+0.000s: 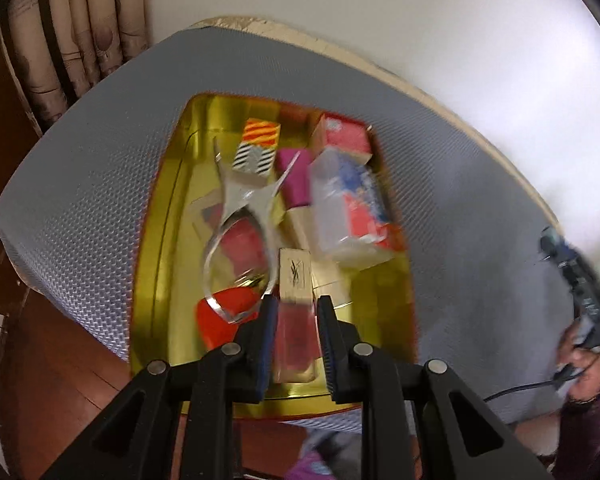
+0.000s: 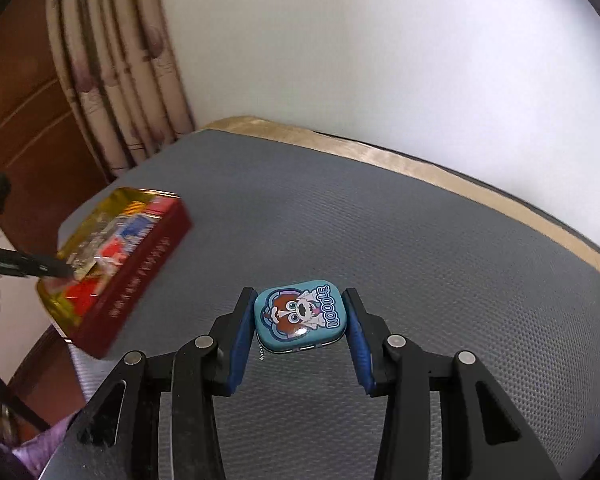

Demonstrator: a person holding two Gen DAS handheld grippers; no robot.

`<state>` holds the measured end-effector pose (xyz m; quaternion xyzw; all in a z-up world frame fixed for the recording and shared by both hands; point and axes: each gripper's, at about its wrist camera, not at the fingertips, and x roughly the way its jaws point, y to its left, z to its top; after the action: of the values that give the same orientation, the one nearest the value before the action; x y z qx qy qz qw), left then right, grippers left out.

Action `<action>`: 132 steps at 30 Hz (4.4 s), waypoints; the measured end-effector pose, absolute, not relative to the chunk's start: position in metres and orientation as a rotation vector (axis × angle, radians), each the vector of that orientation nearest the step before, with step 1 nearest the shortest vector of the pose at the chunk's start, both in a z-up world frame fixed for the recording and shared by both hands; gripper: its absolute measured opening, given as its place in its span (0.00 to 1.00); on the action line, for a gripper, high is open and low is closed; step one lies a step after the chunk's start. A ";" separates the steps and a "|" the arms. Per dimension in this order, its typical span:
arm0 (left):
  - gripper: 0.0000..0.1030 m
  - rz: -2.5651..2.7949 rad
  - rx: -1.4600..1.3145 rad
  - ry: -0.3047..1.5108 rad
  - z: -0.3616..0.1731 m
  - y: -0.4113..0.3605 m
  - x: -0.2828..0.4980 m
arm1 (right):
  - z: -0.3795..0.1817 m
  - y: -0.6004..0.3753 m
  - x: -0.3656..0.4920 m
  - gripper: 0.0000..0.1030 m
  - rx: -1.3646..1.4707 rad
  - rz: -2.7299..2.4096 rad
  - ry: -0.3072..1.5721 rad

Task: Organize rigid objects

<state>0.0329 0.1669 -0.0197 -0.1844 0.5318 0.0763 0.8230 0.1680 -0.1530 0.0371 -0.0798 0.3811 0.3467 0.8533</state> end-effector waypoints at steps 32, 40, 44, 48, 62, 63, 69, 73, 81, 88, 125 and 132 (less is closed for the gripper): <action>0.28 0.326 -0.457 0.932 -0.002 0.227 -0.050 | -0.016 0.156 0.094 0.40 -0.526 0.977 0.945; 0.29 0.317 -0.492 0.955 -0.011 0.231 -0.049 | -0.022 0.146 0.104 0.62 -0.463 1.020 0.963; 0.29 0.326 -0.433 0.951 -0.011 0.223 -0.047 | -0.007 0.118 0.105 0.71 -0.373 1.032 0.888; 0.29 0.315 -0.413 0.944 -0.012 0.221 -0.046 | 0.011 0.082 0.101 0.72 -0.274 1.019 0.833; 0.29 0.380 -0.169 0.744 0.014 0.184 -0.058 | 0.027 -0.002 0.032 0.88 -0.137 0.730 0.665; 0.29 0.384 -0.155 0.723 0.017 0.182 -0.060 | 0.029 -0.003 0.027 0.90 -0.131 0.710 0.651; 0.34 0.409 -0.091 0.637 0.028 0.165 -0.071 | 0.041 -0.010 0.007 0.95 -0.118 0.637 0.587; 0.35 0.412 -0.092 0.608 0.033 0.162 -0.077 | 0.050 -0.013 -0.001 0.97 -0.112 0.590 0.555; 0.35 0.443 -0.145 0.546 0.045 0.168 -0.091 | 0.062 -0.017 -0.013 0.98 -0.112 0.557 0.509; 0.35 0.482 -0.119 0.500 0.054 0.160 -0.099 | 0.070 -0.012 -0.029 0.99 -0.142 0.534 0.445; 0.42 0.490 -0.107 0.390 0.067 0.164 -0.149 | 0.077 -0.004 -0.049 0.99 -0.114 0.508 0.453; 0.42 0.445 -0.146 0.524 0.058 0.177 -0.133 | 0.075 -0.001 -0.055 0.99 -0.107 0.468 0.465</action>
<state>-0.1329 0.1769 0.0576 -0.0714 0.2565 0.2178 0.9390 -0.0554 -0.0006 0.0750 -0.0526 0.2280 0.2299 0.9447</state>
